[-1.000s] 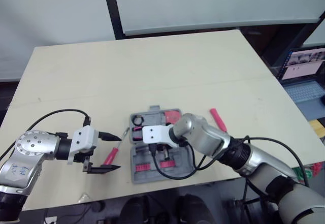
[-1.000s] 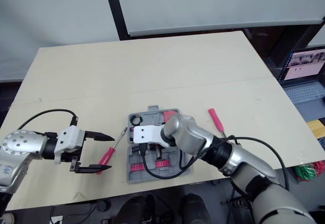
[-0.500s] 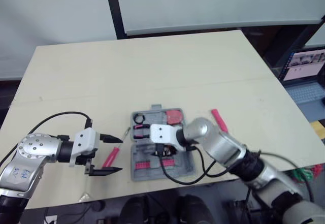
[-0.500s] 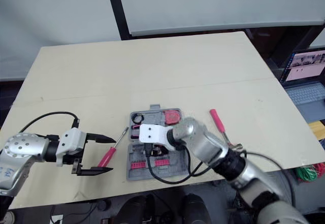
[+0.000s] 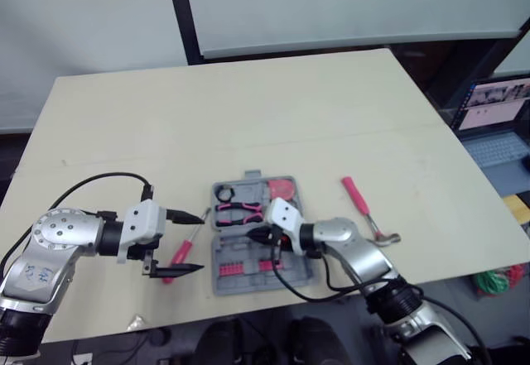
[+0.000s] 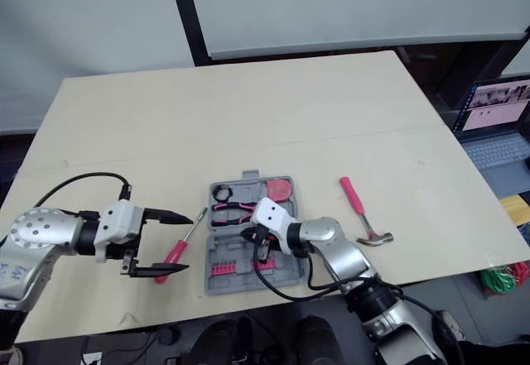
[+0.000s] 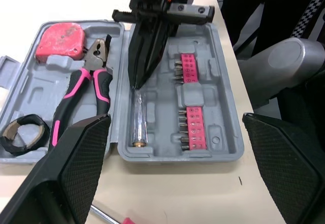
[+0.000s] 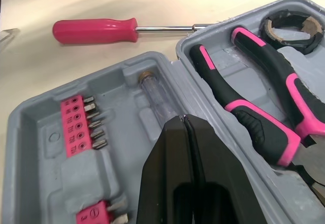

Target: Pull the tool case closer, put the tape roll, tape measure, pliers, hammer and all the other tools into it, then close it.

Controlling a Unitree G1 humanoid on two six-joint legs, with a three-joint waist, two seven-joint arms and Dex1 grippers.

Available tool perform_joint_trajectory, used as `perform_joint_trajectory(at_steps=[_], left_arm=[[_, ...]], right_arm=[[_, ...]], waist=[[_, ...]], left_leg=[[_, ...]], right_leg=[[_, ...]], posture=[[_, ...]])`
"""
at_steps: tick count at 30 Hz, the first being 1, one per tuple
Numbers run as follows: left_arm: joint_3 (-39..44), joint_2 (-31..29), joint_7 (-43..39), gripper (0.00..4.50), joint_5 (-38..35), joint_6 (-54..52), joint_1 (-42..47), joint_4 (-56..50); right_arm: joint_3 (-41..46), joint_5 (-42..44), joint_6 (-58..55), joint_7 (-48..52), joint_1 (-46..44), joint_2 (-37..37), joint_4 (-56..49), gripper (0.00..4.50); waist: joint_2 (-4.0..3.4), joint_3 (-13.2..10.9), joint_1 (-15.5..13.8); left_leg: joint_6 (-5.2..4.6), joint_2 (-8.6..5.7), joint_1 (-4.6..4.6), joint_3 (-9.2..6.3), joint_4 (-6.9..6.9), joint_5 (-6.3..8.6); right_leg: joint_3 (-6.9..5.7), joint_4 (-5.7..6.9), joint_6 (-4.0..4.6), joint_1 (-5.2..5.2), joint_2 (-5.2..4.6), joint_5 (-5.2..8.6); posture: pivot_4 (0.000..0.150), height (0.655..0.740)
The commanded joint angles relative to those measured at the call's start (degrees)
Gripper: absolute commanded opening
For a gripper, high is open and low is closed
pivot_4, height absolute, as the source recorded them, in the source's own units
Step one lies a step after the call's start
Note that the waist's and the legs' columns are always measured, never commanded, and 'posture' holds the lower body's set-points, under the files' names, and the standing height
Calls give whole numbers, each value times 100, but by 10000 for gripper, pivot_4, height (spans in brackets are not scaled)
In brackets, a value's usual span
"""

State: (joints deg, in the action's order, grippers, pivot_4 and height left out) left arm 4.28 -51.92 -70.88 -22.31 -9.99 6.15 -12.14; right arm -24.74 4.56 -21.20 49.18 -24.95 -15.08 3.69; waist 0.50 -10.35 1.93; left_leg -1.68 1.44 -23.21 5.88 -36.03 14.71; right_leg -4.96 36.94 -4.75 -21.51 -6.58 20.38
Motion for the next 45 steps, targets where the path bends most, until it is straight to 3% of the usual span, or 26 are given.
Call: perform_joint_trajectory(at_steps=[1,19,24,30,33,36,40,45], left_arm=[[-6,18,-33,45000,-29,18,64,46],[-78,36,-81,45000,27,167,223,229],[-137,66,-97,45000,49,197,283,269],[-189,113,-84,45000,57,241,426,355],[-18,282,196,45000,-57,123,322,282],[361,414,578,45000,-297,-182,-101,5],[914,443,891,45000,-505,-511,-772,-212],[2154,568,1283,45000,-693,-840,-1939,13]], right_arm=[[61,36,119,-36,-64,93,-58,653],[-487,-800,-838,-331,100,-79,770,653],[-350,-553,-1113,-313,379,-47,671,653],[508,205,702,-334,712,346,59,653],[1084,865,420,-354,568,502,-670,653],[1727,1479,-438,-159,704,-182,-1717,653],[2648,2109,-1288,74,1187,-1361,-2452,13779],[4303,2247,-1208,750,2294,-3049,-2253,40090]], waist=[[0,0,-2],[2,14,-6],[1,59,-24],[1,55,-22],[-8,47,18],[-13,42,25],[-4,43,-43],[-11,29,-49]], left_leg=[[0,0,0,0,0,0],[0,0,14,0,-1,1],[5,2,30,-2,0,5],[30,0,46,-3,4,37],[7,1,19,3,-1,18],[9,4,4,6,1,9],[-1,5,3,2,2,25],[-14,4,2,3,1,29]], right_leg=[[0,0,0,0,0,0],[4,3,0,10,-1,0],[5,3,2,25,-2,1],[5,-15,2,48,-4,1],[9,-8,0,19,-2,0],[12,1,0,-1,1,0],[9,-14,0,6,1,0],[9,-45,-3,17,-3,-2]], posture=[[1500,7278],[1500,7278],[1500,7278],[1500,7278],[1500,7278],[1500,7278],[1500,7278],[1500,7278]])
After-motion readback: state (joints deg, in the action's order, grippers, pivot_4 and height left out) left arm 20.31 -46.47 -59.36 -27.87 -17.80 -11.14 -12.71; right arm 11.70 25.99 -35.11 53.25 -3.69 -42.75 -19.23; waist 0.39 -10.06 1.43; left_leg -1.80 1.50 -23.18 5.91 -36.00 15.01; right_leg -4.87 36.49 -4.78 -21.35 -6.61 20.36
